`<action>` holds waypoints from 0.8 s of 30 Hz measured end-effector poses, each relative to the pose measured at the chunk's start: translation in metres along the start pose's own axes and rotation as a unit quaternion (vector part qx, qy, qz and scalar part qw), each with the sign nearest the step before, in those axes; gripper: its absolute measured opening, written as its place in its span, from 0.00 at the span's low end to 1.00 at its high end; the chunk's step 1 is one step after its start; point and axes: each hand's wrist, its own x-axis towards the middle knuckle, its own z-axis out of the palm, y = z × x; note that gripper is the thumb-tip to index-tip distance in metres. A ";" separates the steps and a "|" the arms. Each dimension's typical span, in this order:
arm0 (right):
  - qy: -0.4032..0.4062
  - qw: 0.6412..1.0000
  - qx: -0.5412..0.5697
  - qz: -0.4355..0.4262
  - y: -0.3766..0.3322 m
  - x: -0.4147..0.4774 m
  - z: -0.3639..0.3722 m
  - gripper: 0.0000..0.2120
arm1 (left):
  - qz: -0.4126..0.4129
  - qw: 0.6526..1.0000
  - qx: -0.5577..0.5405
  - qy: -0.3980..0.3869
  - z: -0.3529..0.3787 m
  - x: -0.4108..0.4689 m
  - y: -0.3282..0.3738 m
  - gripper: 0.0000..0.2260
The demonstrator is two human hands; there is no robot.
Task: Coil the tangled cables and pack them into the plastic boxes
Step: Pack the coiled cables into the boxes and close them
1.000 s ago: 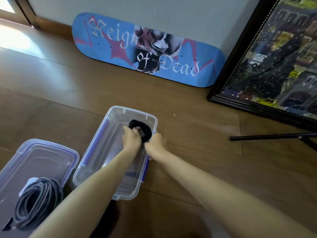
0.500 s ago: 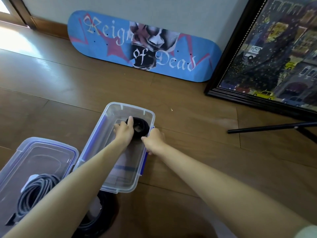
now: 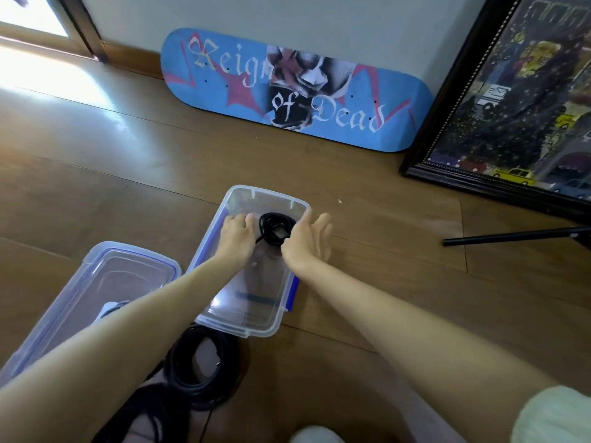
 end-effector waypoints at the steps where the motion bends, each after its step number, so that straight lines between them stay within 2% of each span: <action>1: 0.006 1.000 -0.006 -0.026 -0.006 -0.004 -0.002 0.25 | 0.013 1.000 0.013 -0.005 -0.010 -0.005 0.001 0.15; 5: -0.065 0.994 0.019 -0.089 -0.038 -0.028 -0.005 0.20 | 0.071 0.995 0.067 -0.004 -0.073 -0.029 -0.002 0.14; 7: -0.094 0.989 0.040 -0.109 -0.056 -0.045 0.001 0.17 | 0.069 0.992 0.103 0.015 -0.113 -0.045 -0.014 0.14; 10: -0.146 0.977 0.065 -0.144 -0.083 -0.074 0.018 0.17 | 0.005 0.991 0.126 0.033 -0.165 -0.072 -0.049 0.13; 12: -0.197 0.967 0.073 -0.145 -0.098 -0.092 0.033 0.17 | -0.053 0.992 0.110 0.020 -0.188 -0.093 -0.080 0.09; 15: -0.259 0.955 0.061 -0.134 -0.113 -0.113 0.053 0.09 | -0.120 0.989 0.078 0.021 -0.201 -0.115 -0.127 0.05; 17: -0.277 0.951 0.054 -0.130 -0.118 -0.119 0.066 0.16 | -0.148 0.986 0.080 0.013 -0.199 -0.120 -0.149 0.02; 19: -0.293 0.946 0.044 -0.131 -0.119 -0.122 0.079 0.16 | -0.182 0.981 0.070 -0.007 -0.193 -0.119 -0.165 0.03; 21: -0.314 0.941 0.034 -0.122 -0.119 -0.124 0.090 0.08 | -0.213 0.975 0.058 -0.022 -0.186 -0.115 -0.177 0.15; 22: -0.323 0.940 0.033 -0.107 -0.119 -0.124 0.096 0.07 | -0.227 0.971 0.071 -0.025 -0.182 -0.113 -0.182 0.21; 24: -0.338 0.936 0.034 -0.088 -0.118 -0.123 0.106 0.09 | -0.246 0.965 0.079 -0.033 -0.176 -0.111 -0.190 0.27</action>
